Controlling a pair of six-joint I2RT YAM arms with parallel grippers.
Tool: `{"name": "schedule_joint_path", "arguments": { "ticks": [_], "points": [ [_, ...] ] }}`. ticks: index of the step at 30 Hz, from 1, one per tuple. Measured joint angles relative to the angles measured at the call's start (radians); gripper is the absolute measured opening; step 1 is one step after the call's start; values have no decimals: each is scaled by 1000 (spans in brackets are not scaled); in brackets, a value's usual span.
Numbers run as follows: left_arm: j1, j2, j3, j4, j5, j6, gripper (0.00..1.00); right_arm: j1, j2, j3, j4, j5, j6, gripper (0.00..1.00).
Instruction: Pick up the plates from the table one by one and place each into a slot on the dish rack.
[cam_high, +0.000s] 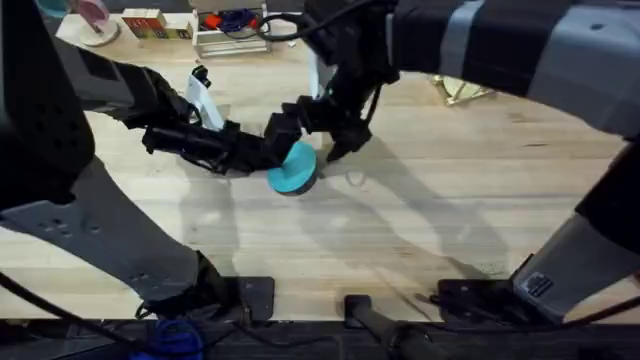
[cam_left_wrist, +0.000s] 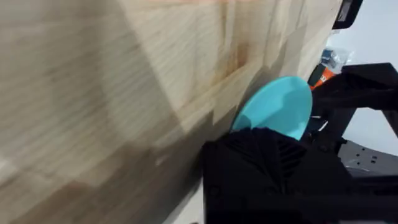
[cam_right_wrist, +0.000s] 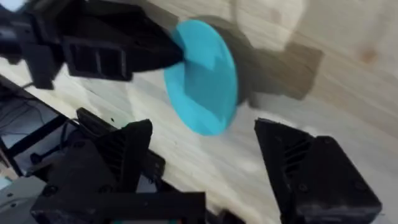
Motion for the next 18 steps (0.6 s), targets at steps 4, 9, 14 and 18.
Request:
{"name": "schedule_joint_path", "arguments": {
  "ticks": [4,9,14,18],
  "points": [
    [0,0,0,0,0,0,41,18,1,-23,74,0,3,993],
    [0,0,0,0,0,0,40,20,1,-73,102,0,12,992],
    [0,0,0,0,0,0,41,20,1,-92,126,0,29,992],
    [0,0,0,0,0,0,41,20,1,-92,159,0,41,992]
  ]
}}
